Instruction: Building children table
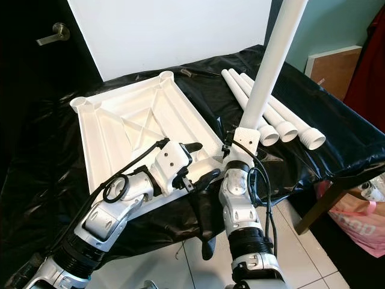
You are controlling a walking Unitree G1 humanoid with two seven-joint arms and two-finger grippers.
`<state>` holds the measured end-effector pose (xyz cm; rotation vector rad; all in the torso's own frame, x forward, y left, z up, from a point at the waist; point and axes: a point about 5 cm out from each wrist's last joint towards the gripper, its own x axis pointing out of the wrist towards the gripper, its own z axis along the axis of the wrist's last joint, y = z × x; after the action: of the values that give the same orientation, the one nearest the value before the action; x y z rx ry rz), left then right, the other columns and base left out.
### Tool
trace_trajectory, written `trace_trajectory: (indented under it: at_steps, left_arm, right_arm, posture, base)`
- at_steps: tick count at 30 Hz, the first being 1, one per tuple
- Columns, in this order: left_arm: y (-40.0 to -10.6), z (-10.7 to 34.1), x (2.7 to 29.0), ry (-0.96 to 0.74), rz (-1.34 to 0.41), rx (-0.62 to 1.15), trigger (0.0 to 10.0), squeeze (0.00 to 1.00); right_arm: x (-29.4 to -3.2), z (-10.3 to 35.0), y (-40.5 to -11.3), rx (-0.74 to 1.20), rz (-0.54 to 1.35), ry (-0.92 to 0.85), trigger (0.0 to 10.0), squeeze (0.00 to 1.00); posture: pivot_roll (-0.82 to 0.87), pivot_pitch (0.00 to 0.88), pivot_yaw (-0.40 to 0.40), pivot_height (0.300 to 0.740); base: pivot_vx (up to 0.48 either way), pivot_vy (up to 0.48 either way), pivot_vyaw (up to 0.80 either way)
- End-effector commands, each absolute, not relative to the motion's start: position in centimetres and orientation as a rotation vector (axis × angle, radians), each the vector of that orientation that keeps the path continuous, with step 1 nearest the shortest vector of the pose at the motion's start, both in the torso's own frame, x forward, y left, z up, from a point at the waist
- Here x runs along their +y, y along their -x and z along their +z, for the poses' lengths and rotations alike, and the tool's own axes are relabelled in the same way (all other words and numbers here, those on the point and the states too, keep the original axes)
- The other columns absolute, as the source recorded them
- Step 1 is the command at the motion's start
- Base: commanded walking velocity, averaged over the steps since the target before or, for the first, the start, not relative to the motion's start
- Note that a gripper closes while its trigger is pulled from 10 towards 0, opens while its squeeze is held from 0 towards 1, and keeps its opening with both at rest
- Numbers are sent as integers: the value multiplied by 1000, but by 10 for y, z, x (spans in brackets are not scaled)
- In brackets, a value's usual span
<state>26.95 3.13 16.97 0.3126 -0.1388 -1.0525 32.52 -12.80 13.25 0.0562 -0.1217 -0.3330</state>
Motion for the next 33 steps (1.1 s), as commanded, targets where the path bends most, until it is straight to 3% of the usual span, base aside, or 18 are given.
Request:
trace_trajectory:
  at_steps: [1,19,33]
  left_arm:
    - [-269,167,32,-330,-1085,-122,10000,0]
    - [-270,168,30,-322,-1074,-131,10000,0]
    - [-268,167,28,-323,-1085,-130,10000,0]
  right_arm:
    - [-132,115,-321,-39,-363,-43,10000,0]
    - [-119,131,-316,-141,-327,105,10000,0]
    - [-125,120,-310,-105,-336,126,10000,0]
  posture:
    - [-121,5,70,740]
    - [-125,0,48,740]
    - [-129,0,53,740]
  base:
    - [0,0,0]
    - [0,0,0]
    - [0,0,0]
